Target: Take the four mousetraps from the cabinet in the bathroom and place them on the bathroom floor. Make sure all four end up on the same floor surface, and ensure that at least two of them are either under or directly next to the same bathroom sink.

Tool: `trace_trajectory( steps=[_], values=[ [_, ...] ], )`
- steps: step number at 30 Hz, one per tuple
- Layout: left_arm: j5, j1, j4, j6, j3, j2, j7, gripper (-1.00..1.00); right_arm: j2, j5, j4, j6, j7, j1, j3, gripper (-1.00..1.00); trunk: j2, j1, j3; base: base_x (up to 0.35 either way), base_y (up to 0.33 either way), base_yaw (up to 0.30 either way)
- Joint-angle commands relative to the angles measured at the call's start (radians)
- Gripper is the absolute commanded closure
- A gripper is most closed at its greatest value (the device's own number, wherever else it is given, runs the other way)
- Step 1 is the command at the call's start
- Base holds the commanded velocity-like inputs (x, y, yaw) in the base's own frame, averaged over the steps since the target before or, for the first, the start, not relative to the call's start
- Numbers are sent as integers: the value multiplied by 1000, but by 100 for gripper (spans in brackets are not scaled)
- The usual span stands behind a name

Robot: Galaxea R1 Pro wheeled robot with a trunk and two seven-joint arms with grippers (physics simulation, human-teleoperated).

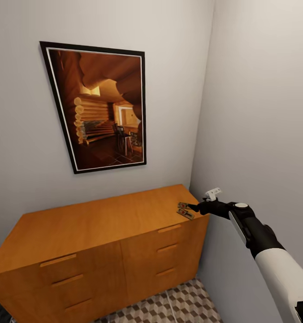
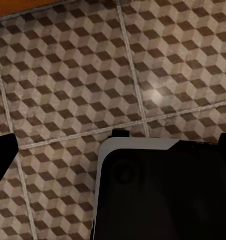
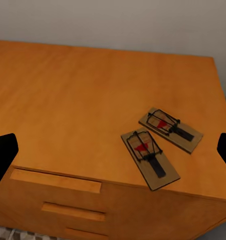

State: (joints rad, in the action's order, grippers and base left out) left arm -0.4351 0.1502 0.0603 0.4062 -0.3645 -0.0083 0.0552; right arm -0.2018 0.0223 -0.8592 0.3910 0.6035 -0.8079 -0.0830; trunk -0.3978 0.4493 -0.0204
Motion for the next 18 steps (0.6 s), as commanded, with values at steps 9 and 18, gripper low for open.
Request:
trace_trajectory(
  steps=[9, 18],
  values=[
    [-4, 2, 5, 5, -8, -1, 3, -100, 1, 4, 19, 3, 1, -1, -2, -100, -2, 1, -2, 14, 15, 0],
    [-5, 2, 6, 5, -8, -1, 3, -100, 1, 5, 39, -12, 0, -1, -13, -100, -2, 1, -2, 1, 1, 0]
  ],
)
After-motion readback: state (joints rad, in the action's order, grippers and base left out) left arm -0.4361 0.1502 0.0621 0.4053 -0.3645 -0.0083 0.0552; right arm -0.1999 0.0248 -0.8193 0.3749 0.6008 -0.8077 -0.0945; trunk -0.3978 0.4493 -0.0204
